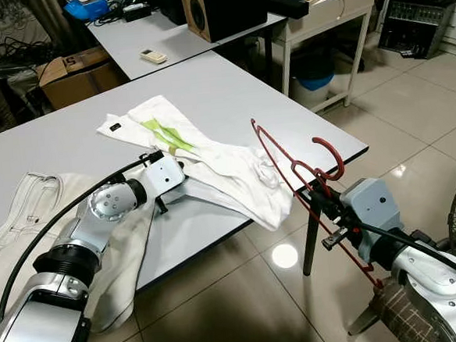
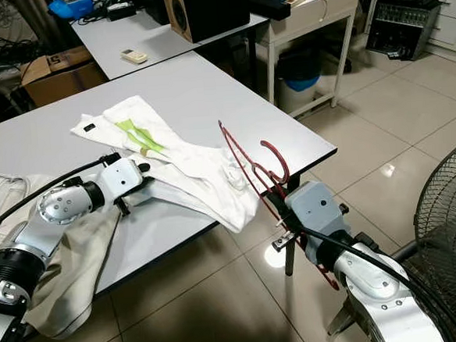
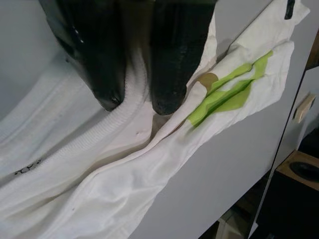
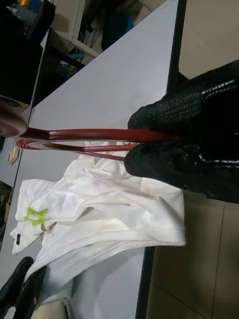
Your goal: Hang hanger
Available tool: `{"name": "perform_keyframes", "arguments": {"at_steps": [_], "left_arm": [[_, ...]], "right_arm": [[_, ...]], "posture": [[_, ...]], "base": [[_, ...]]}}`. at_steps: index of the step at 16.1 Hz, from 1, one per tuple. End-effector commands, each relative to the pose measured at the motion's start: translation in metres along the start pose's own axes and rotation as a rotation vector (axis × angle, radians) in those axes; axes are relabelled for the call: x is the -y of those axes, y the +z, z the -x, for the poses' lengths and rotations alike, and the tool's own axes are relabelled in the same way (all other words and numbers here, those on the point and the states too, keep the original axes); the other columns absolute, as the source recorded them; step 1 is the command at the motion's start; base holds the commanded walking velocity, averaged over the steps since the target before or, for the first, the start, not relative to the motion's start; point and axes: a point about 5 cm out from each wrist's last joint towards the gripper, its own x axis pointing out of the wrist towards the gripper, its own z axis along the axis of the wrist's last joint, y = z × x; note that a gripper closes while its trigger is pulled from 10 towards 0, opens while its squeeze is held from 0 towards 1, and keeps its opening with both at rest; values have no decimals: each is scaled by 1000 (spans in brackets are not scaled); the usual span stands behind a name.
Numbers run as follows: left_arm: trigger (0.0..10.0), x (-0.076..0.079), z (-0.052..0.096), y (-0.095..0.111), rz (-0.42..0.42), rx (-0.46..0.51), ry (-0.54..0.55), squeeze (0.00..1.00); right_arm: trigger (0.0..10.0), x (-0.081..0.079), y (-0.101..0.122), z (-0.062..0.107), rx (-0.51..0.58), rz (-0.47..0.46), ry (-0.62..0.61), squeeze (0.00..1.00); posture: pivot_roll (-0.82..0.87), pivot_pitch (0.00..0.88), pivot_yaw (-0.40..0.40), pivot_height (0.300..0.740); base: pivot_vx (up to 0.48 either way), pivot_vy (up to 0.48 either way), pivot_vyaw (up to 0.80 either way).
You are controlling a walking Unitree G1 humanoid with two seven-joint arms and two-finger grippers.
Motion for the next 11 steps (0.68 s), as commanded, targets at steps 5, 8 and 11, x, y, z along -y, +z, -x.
{"name": "perform_keyframes", "arguments": {"at_steps": [5,8,11], "left_arm": [[549,-11,12,-6,-38,-29,15,0],[0,-10,4,8,79,37,-19,0],[0,-10,-7,25,159,87,-56,0]], "right_arm": [[10000,-4,2,1,9,5,30,0],[10000,-3,8,15,45,-20,112,0],[10000,-6,19,50,88,-70,275,0]], "posture": [[-185,0,128,740],[-187,0,146,740],[-195,0,161,740]], "base": [[0,0,0],[0,0,0],[0,0,0]]}}
